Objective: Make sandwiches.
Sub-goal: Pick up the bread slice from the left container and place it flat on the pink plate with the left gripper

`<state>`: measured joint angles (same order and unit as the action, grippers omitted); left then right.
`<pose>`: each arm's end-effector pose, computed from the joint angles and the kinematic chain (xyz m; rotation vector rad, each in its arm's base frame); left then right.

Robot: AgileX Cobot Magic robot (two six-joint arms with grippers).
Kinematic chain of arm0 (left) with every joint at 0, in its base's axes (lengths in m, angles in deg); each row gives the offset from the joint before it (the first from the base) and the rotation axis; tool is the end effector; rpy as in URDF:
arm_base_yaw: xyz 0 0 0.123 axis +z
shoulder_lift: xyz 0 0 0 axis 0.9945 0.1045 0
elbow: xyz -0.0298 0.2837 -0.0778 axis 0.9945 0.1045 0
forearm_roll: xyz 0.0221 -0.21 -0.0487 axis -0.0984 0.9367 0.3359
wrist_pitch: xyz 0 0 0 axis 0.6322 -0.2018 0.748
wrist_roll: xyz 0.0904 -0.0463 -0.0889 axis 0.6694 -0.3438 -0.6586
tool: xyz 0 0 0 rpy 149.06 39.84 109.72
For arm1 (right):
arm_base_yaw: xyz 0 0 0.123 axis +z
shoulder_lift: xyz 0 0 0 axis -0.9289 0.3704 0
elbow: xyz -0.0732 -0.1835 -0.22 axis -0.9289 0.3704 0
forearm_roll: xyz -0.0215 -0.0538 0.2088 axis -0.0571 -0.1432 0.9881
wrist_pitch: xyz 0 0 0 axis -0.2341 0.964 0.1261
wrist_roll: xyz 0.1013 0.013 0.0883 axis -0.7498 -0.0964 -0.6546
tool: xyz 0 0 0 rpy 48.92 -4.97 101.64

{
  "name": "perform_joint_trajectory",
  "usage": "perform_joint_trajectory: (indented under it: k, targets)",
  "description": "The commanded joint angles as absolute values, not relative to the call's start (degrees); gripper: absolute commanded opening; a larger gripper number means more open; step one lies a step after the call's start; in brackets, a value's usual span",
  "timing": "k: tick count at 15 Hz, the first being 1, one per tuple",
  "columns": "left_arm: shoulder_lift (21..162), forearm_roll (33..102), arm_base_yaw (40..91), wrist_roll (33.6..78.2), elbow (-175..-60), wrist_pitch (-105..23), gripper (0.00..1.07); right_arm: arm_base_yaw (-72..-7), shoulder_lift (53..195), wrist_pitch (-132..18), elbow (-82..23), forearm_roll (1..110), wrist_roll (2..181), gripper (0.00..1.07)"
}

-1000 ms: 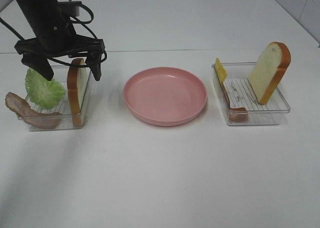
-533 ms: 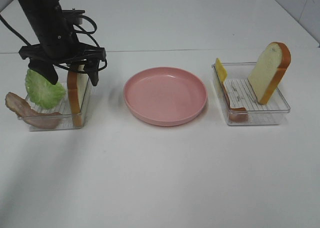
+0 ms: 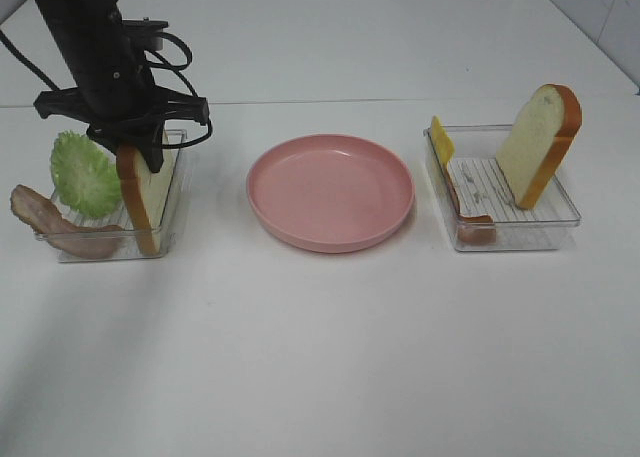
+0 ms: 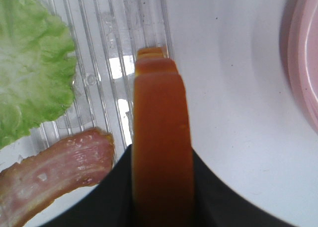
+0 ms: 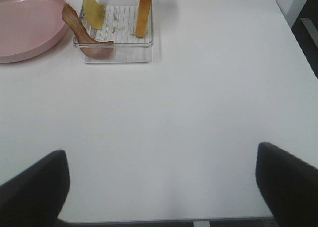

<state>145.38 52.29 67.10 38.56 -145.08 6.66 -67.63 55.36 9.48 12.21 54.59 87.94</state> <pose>0.4087 -0.1235 0.1667 0.0903 2.9540 -0.0678 -0.0080 -0.0008 0.2221 -0.0295 2.1293 -0.0108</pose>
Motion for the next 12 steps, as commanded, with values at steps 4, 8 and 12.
perform_joint_trajectory:
  k: [4, 8, 12]
  targets:
    - [141.8, 52.2, 66.7, 38.4, -148.2, 12.5, 0.0, -68.0, 53.6, 9.1, 12.4, 54.6, 88.2, 0.99]
    - [139.2, 53.6, 66.7, 38.4, -160.6, 18.9, 0.0, -68.0, 53.6, 9.1, 12.4, 54.6, 88.2, 0.99]
    - [138.9, 65.0, 66.7, 38.4, -170.7, 15.5, 0.0, -68.0, 53.6, 9.1, 12.4, 54.6, 88.2, 0.99]
